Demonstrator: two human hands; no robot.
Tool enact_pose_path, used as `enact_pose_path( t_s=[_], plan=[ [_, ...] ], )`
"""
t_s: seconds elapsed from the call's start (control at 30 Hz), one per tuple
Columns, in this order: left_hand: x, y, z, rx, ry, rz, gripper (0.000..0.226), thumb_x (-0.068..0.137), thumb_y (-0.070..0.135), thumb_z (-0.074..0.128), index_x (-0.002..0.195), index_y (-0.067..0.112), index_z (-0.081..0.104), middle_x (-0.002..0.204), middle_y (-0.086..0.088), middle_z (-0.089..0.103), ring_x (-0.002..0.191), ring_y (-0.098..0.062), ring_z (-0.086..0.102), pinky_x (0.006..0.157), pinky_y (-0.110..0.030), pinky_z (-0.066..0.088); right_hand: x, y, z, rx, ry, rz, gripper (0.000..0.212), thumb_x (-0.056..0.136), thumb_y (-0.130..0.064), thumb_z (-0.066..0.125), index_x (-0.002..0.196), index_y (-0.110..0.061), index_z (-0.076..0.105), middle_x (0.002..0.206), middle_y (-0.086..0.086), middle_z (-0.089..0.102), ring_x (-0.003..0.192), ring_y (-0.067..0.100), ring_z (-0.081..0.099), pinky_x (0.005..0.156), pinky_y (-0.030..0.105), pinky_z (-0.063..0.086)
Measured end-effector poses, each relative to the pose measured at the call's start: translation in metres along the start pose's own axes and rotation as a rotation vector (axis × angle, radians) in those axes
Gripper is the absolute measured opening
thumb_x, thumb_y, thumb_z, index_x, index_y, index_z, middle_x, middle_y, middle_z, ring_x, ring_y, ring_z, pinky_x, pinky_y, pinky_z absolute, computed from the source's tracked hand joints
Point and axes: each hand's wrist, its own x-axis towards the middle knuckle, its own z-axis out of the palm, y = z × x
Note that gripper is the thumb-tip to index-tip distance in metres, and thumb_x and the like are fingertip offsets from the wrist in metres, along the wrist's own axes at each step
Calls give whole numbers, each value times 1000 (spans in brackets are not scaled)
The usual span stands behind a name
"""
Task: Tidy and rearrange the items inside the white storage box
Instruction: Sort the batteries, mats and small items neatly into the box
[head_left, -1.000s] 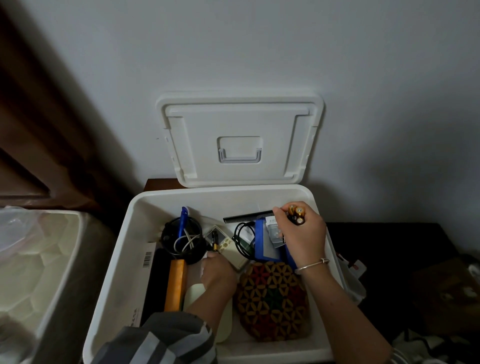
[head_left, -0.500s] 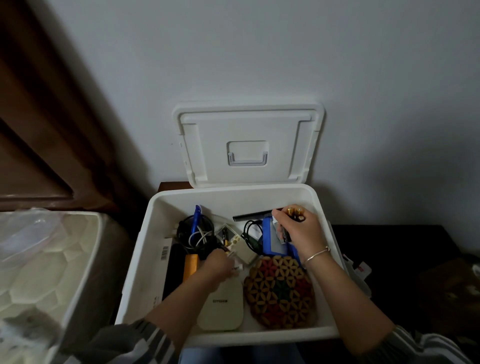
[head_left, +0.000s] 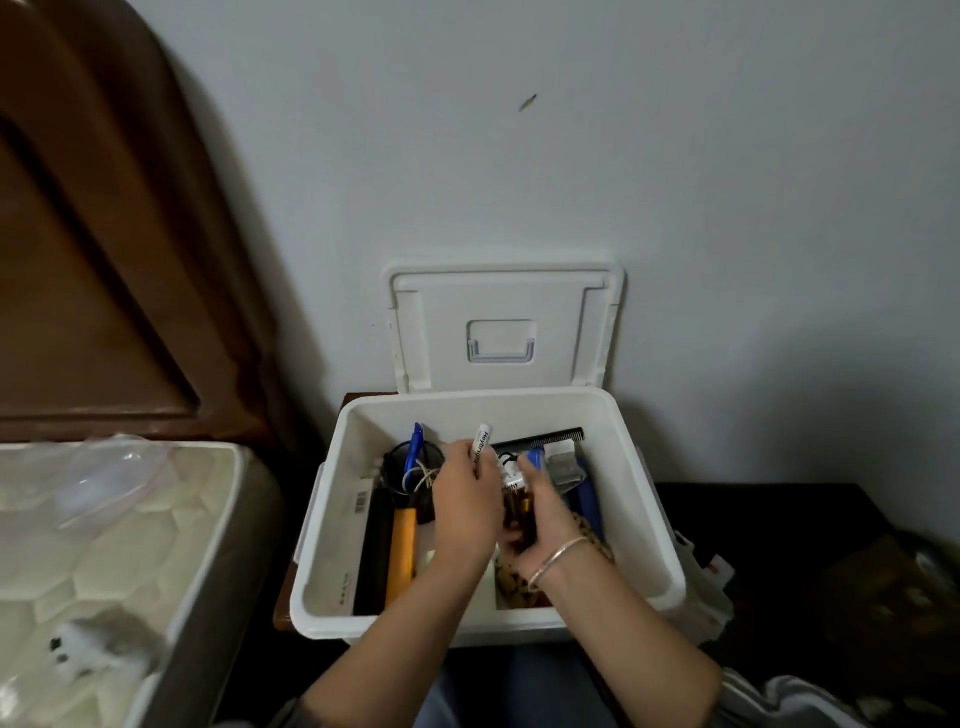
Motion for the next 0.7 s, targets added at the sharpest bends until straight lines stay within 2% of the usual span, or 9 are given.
enact_pose_path(
  t_s=[0.07, 0.1, 0.17, 0.2, 0.3, 0.43, 0.53, 0.63, 0.7],
  plan=[
    [-12, 1, 1, 64, 42, 70, 16, 100, 17, 46, 87, 11, 53, 78, -6, 59, 70, -18, 56, 58, -26, 44, -7, 7, 4, 119, -17, -8, 49, 82, -52, 60, 95, -5, 70, 94, 11, 70, 89, 22, 66, 80, 29, 52],
    [-18, 0, 1, 84, 56, 98, 15, 100, 16, 46, 88, 10, 53, 81, -8, 60, 73, -21, 57, 62, -31, 46, -11, 10, 5, 155, -45, -24, 51, 84, -54, 56, 91, -6, 73, 95, 11, 72, 88, 23, 69, 80, 32, 54],
    [-27, -1, 1, 120, 66, 143, 15, 100, 16, 45, 93, 7, 55, 87, -10, 60, 78, -23, 58, 69, -39, 50, -15, 15, 6, 206, -108, -71, 54, 86, -55, 50, 74, -10, 79, 81, 10, 74, 70, 21, 73, 65, 29, 53],
    [-30, -1, 0, 144, 63, 159, 15, 101, 17, 44, 96, 8, 55, 90, -9, 59, 78, -22, 57, 70, -39, 50, -17, 18, 7, 236, -121, -89, 54, 86, -54, 49, 69, -12, 79, 76, 9, 74, 66, 21, 72, 64, 30, 51],
    [-40, 1, -3, 215, 27, 204, 16, 102, 21, 41, 97, 11, 52, 91, -7, 56, 75, -17, 53, 64, -32, 46, -18, 25, 7, 218, -67, -172, 45, 86, -53, 51, 76, -16, 75, 76, 7, 72, 72, 20, 69, 68, 34, 47],
    [-49, 2, -10, 358, -16, 293, 13, 101, 22, 42, 101, 13, 51, 95, -2, 54, 82, -19, 54, 72, -39, 49, -24, 20, 5, 248, -87, -145, 53, 85, -52, 50, 59, -13, 77, 66, 7, 72, 58, 19, 71, 63, 32, 48],
    [-53, -1, -13, 407, -28, 345, 10, 100, 20, 45, 97, 13, 52, 93, 0, 54, 84, -18, 53, 70, -33, 45, -25, 14, 5, 295, -61, -165, 46, 86, -46, 52, 68, -10, 73, 67, 8, 72, 55, 20, 70, 65, 32, 50],
    [-55, -1, -12, 442, -6, 392, 13, 99, 22, 47, 97, 12, 56, 94, 1, 55, 88, -17, 52, 72, -32, 46, -24, 14, 8, 319, -72, -205, 49, 88, -41, 49, 56, -11, 72, 60, 6, 68, 52, 17, 68, 59, 27, 51],
    [-53, -1, -13, 441, 8, 413, 17, 98, 24, 49, 99, 11, 60, 97, 0, 56, 91, -17, 53, 75, -34, 47, -27, 13, 10, 342, -94, -225, 46, 89, -36, 49, 54, -11, 68, 55, 5, 65, 49, 17, 66, 50, 23, 53]
  ],
)
